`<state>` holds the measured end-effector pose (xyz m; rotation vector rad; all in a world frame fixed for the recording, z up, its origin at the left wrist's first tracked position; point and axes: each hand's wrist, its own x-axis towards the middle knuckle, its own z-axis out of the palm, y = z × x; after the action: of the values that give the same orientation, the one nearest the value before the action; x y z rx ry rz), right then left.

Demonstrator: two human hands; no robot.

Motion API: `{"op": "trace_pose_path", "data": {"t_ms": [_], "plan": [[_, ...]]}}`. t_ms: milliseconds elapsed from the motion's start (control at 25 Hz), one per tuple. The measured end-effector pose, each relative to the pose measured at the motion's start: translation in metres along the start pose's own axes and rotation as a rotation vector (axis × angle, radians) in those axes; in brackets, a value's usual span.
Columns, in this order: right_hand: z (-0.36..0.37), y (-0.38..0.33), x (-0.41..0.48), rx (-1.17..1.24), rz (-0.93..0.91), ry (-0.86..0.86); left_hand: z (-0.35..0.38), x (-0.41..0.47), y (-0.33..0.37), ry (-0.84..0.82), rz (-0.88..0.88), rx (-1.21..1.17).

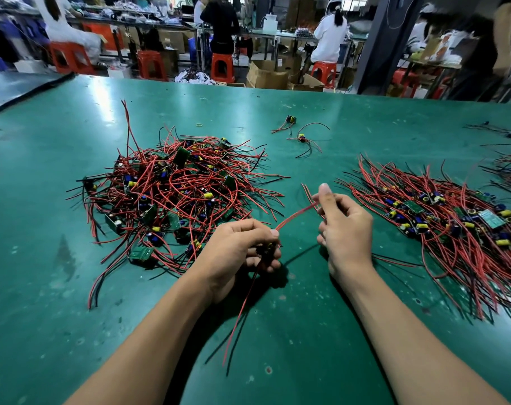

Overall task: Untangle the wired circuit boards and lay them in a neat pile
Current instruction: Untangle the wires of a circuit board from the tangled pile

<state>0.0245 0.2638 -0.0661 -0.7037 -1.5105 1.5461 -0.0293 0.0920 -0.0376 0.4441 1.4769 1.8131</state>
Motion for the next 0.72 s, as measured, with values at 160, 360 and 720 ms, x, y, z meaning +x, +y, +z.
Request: {"op": "trace_pose_path", "data": {"t_ms": [160,360,720], "plan": [[0.002,-0.001,-0.002,0.086,0.118,-0.140,0.003,0.000,0.000,0.015,0.047,-0.095],[0.006,0.000,-0.020,-0.281,-0.139,-0.450,0.009,0.000,0.006,0.006,0.158,-0.118],[0.021,-0.022,-0.041,-0.053,-0.111,-0.546,0.002,0.005,0.011,0.295,0.237,-0.232]]}}
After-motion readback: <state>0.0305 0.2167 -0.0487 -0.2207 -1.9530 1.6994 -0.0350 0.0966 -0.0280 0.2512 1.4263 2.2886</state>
